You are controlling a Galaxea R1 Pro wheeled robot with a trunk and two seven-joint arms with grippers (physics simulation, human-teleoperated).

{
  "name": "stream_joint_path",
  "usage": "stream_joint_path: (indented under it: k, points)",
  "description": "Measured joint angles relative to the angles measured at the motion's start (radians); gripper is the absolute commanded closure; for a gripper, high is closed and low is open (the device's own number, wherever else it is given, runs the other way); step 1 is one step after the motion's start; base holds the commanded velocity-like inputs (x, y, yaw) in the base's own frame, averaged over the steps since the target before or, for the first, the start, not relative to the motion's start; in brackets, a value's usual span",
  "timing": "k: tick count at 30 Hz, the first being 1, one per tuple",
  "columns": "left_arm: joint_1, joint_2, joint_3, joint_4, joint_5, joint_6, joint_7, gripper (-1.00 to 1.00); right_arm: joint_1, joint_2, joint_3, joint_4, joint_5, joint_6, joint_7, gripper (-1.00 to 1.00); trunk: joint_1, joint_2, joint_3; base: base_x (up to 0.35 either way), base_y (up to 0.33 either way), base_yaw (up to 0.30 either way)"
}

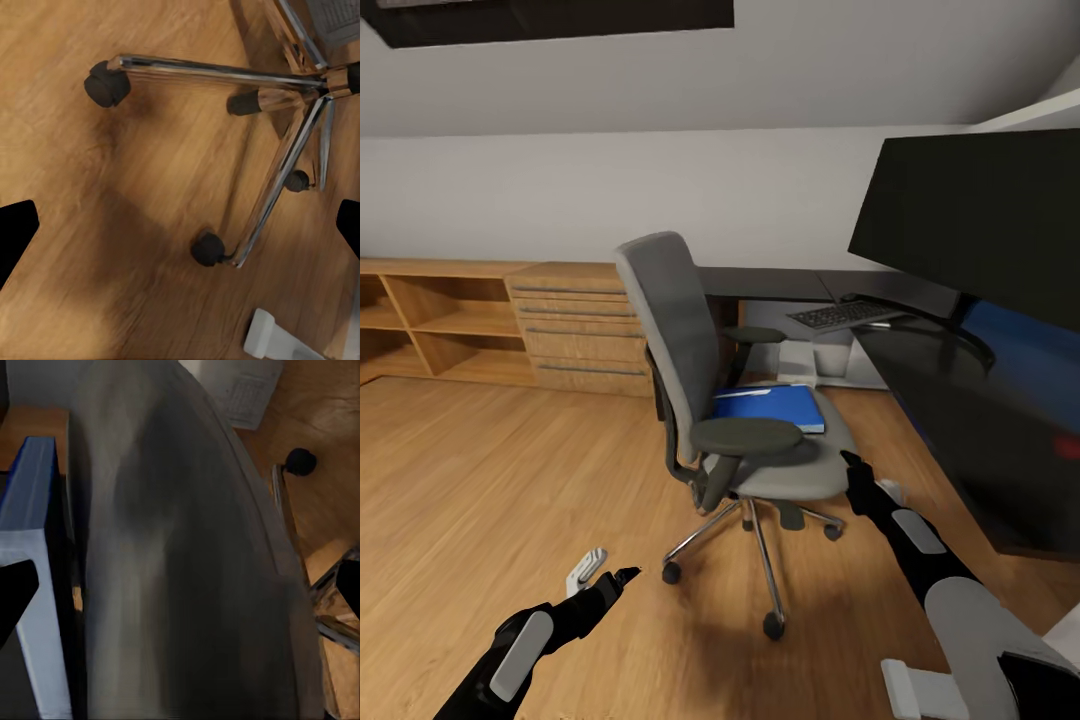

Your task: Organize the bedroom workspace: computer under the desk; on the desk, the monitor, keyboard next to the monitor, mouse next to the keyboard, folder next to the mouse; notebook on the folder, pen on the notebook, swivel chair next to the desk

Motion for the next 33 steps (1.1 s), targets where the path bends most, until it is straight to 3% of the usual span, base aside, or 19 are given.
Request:
stream_joint_path:
  k: [5, 10, 26, 33]
  points:
    - [0.0, 0.0, 0.0, 0.0, 0.0, 0.0, 0.0, -1.0, 0.0, 0.024, 0.003, 0.002, 0.025, 0.001, -0.005, -1.0, 0.0, 0.0, 0.0, 0.0, 0.0, 0.245]
    - [0.0, 0.0, 0.0, 0.0, 0.001, 0.0, -0.001, -1.0, 0.0, 0.061, 0.043, 0.005, 0.082, -0.002, -0.01, -1.0, 0.0, 0.0, 0.0, 0.0, 0.0, 0.24]
    - [0.0, -0.001, 0.0, 0.0, 0.001, 0.0, -0.002, -1.0, 0.001, 0.113, 0.075, 0.003, 0.091, -0.002, 0.0, -1.0, 0.0, 0.0, 0.0, 0.0, 0.0, 0.033]
    - [0.0, -0.001, 0.001, 0.0, 0.0, 0.0, -0.002, -1.0, 0.005, 0.141, 0.195, 0.002, 0.104, 0.007, 0.008, -1.0, 0.0, 0.0, 0.0, 0.0, 0.0, 0.0]
